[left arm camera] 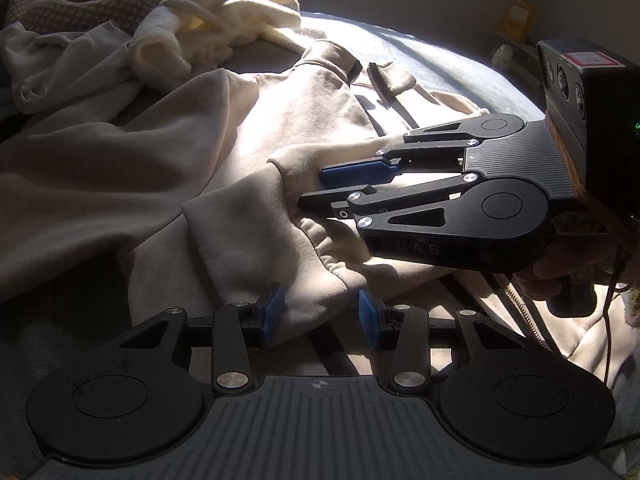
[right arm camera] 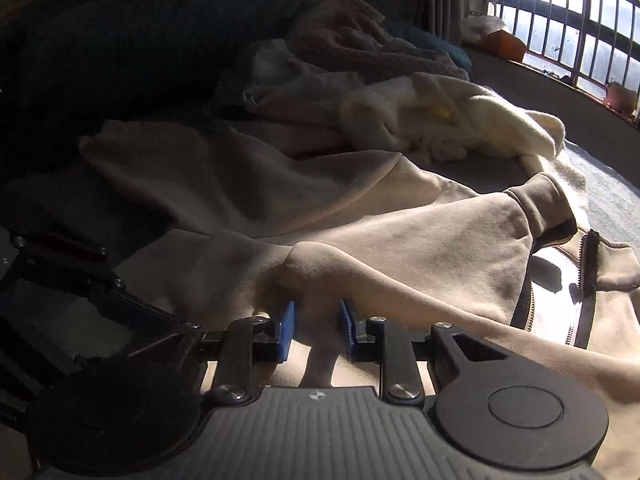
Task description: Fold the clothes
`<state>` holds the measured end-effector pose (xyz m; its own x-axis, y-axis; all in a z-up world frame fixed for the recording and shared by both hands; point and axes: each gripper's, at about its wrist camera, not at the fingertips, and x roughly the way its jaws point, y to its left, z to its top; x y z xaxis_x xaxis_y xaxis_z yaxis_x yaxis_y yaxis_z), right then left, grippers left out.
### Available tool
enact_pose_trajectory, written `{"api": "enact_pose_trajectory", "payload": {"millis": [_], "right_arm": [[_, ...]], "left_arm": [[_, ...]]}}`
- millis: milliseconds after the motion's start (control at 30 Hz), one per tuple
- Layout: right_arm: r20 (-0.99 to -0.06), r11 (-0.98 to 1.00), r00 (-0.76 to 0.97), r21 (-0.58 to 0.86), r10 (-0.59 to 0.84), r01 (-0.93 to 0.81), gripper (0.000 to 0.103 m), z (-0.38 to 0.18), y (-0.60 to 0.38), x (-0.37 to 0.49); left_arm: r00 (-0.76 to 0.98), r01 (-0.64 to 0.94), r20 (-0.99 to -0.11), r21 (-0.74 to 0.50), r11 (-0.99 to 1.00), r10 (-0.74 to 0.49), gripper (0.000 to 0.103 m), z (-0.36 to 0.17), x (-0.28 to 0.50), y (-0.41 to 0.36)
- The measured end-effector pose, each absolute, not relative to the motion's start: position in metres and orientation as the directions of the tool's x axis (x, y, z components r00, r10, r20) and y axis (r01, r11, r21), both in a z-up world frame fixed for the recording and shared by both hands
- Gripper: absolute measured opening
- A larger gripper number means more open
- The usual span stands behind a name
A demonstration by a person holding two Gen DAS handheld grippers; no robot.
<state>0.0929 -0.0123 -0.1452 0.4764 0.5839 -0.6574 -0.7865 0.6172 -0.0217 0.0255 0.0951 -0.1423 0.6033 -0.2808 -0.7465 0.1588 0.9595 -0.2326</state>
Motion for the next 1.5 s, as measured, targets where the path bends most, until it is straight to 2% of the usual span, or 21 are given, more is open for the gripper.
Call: {"api": "enact_pose_trajectory", "payload": {"millis": [67,167,300,400,533,600,700,900,1033,1133,1200,1233,1300,1367,1500], "right_arm": [[-0.632,0.62,0.481,-0.001,0.607,-0.784,0.027,-0.134,-0.015,0.091],[-0.614,0.631,0.48,0.037,0.626,-0.775,0.027,-0.125,-0.02,0.089],[-0.666,0.644,0.44,0.081,0.603,-0.761,0.027,-0.144,-0.014,0.093],[-0.704,0.673,0.418,0.114,0.574,-0.731,0.028,-0.168,-0.009,0.097],[-0.71,0.696,0.412,0.153,0.571,-0.701,0.028,-0.168,-0.01,0.101],[-0.716,0.699,0.41,0.151,0.565,-0.699,0.028,-0.167,-0.01,0.101],[-0.723,0.71,0.414,0.149,0.553,-0.688,0.028,-0.166,-0.009,0.1],[-0.729,0.723,0.417,0.153,0.543,-0.673,0.028,-0.166,-0.008,0.1],[-0.734,0.729,0.42,0.147,0.533,-0.668,0.028,-0.165,-0.006,0.099],[-0.736,0.732,0.424,0.14,0.528,-0.667,0.028,-0.165,-0.005,0.099],[-0.736,0.733,0.426,0.138,0.526,-0.666,0.028,-0.165,-0.005,0.099],[-0.736,0.733,0.427,0.137,0.526,-0.666,0.028,-0.165,-0.005,0.098],[-0.735,0.733,0.429,0.136,0.525,-0.666,0.028,-0.165,-0.004,0.098],[-0.735,0.734,0.428,0.138,0.526,-0.665,0.028,-0.165,-0.005,0.098],[-0.734,0.736,0.407,0.185,0.544,-0.651,0.029,-0.161,-0.009,0.104]], "left_arm": [[0.624,0.126,-0.728,-0.266,0.956,-0.285,0.043,-0.138,0.021,0.106],[0.661,0.068,-0.695,-0.321,0.945,-0.284,0.053,-0.133,0.014,0.123],[0.715,-0.063,-0.655,-0.411,0.91,-0.246,0.055,-0.134,0.004,0.16],[0.726,-0.19,-0.665,-0.438,0.879,-0.175,0.055,-0.138,-0.001,0.188],[0.76,-0.373,-0.649,-0.486,0.79,-0.04,0.056,-0.137,-0.01,0.234],[0.77,-0.459,-0.637,-0.511,0.727,0.038,0.065,-0.137,-0.017,0.258],[0.765,-0.559,-0.633,-0.555,0.616,0.123,0.068,-0.141,-0.024,0.29],[0.74,-0.661,-0.641,-0.636,0.399,0.203,0.075,-0.159,-0.033,0.338],[0.732,-0.676,-0.638,-0.635,0.374,0.239,0.075,-0.164,-0.025,0.351],[0.719,-0.692,-0.639,-0.614,0.38,0.275,0.069,-0.164,-0.016,0.351],[0.704,-0.707,-0.641,-0.59,0.389,0.307,0.044,-0.163,-0.012,0.348],[0.699,-0.712,-0.638,-0.577,0.4,0.322,0.039,-0.162,-0.01,0.346],[0.72,-0.689,-0.601,-0.558,0.462,0.348,0.014,-0.149,-0.008,0.335],[0.741,-0.665,-0.561,-0.535,0.521,0.37,0.007,-0.135,-0.006,0.323],[0.782,-0.614,-0.475,-0.474,0.631,0.404,0.005,-0.109,-0.001,0.3]]}}
